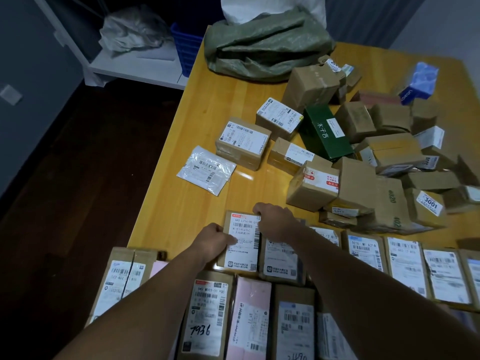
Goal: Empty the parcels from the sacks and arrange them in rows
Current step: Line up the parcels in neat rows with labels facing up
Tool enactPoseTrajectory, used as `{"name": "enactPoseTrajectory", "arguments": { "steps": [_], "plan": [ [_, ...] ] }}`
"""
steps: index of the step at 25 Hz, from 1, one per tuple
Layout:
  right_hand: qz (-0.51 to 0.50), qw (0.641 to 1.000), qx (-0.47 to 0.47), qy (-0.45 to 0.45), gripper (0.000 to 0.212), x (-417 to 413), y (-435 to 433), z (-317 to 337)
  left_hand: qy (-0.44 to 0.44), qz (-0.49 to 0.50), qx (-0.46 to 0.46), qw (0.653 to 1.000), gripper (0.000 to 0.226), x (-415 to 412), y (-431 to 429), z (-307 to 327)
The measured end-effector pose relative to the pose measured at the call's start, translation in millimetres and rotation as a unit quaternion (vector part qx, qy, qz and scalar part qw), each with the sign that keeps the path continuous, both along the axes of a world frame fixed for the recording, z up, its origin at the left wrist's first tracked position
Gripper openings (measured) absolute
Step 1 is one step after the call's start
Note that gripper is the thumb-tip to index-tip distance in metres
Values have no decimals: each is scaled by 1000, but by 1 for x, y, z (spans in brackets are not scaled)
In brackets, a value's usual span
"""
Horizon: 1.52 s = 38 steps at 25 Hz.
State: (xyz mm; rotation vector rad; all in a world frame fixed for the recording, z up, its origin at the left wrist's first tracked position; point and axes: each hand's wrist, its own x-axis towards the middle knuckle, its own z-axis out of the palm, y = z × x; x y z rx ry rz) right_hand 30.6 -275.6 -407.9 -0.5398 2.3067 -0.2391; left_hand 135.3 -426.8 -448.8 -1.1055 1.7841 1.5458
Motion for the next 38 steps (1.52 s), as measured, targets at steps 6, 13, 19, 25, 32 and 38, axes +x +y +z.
{"name": "enactPoseTrajectory", "arguments": {
  "steps": [6, 13, 19, 25, 32, 38],
  "plan": [
    [-178, 966, -137, 127, 36, -13, 23, 18, -26, -37, -26, 999, 46, -6, 2, 9],
    [-163, 942, -37, 291, 69, -57, 57, 32, 39, -104, -188, 976, 93, -42, 25, 24],
    [-63, 963, 48, 259, 93, -77, 67, 20, 16, -147, -182, 972, 92, -40, 29, 13],
    [-84, 965, -7, 247, 95, -69, 41, 27, 51, -39, -218, 974, 72, -42, 20, 24],
    [8, 933, -246, 264, 85, -23, 1, 56, 192, 262, 54, 944, 20, -59, 5, 82],
    [112, 910, -291, 274, 60, 17, -33, 63, 195, 246, 214, 925, 46, -44, -27, 105]
  ]
}}
